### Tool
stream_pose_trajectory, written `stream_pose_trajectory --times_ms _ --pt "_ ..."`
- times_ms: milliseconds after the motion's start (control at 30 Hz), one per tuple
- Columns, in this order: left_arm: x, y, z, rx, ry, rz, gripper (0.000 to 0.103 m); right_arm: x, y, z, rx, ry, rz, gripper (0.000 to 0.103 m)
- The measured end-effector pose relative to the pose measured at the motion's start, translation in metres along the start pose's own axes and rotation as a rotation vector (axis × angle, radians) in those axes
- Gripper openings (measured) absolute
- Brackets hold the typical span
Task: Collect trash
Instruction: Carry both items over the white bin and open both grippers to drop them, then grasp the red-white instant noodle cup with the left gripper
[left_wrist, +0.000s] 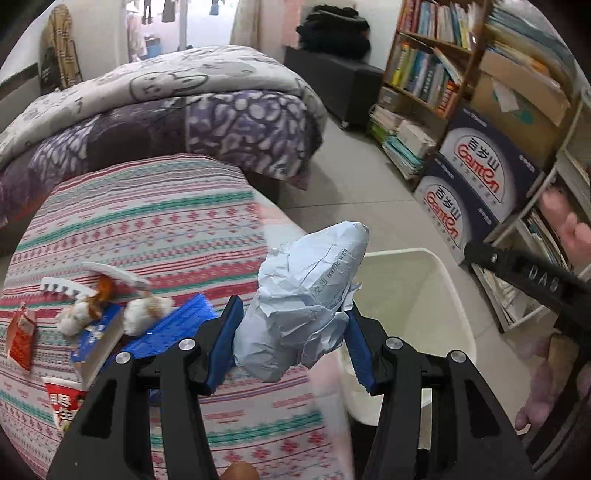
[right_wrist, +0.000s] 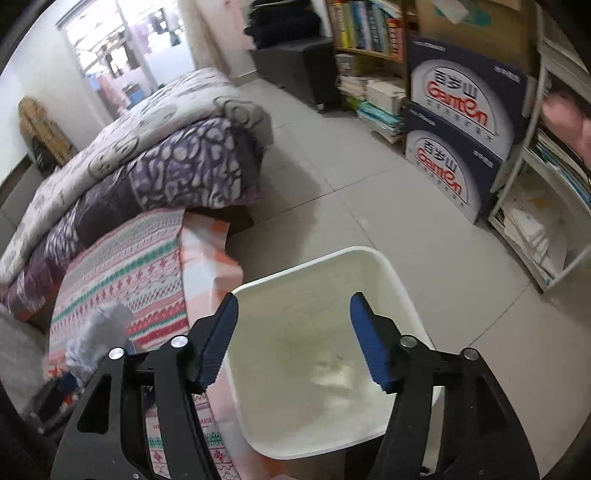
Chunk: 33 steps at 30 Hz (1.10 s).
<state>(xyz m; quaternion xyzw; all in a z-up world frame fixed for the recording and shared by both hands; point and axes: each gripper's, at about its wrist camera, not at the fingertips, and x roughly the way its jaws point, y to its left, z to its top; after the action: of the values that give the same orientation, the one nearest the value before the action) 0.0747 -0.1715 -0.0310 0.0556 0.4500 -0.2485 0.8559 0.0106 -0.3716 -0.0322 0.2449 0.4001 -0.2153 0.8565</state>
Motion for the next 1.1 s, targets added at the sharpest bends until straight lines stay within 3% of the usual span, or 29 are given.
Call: stream_pose_trajectory --times_ms 467,533,700,867,1100 --pt "0.028 -0.071 -0.005 0.030 0.077 -0.175 0.055 -0.016 -0.043 0.014 0.152 -0.048 0.005 0.074" --pt "0.030 -0.075 -0.007 0.021 0.085 -0.209 0.058 -0.018 -0.046 0.014 0.165 -0.051 0.007 0.075" --pt "0.029 -0.073 -0.010 -0.014 0.090 -0.256 0.078 -0.022 -0.048 0.012 0.196 -0.062 0.016 0.079" --pt "0.014 -0.051 -0.010 -0.036 0.068 -0.195 0.078 -0.024 -0.034 0.007 0.170 -0.075 0.016 0.083" --pt "-0.005 -0.008 -0.020 -0.058 0.024 0.016 0.079 -0.023 0.014 -0.010 0.035 -0.080 0.009 0.089"
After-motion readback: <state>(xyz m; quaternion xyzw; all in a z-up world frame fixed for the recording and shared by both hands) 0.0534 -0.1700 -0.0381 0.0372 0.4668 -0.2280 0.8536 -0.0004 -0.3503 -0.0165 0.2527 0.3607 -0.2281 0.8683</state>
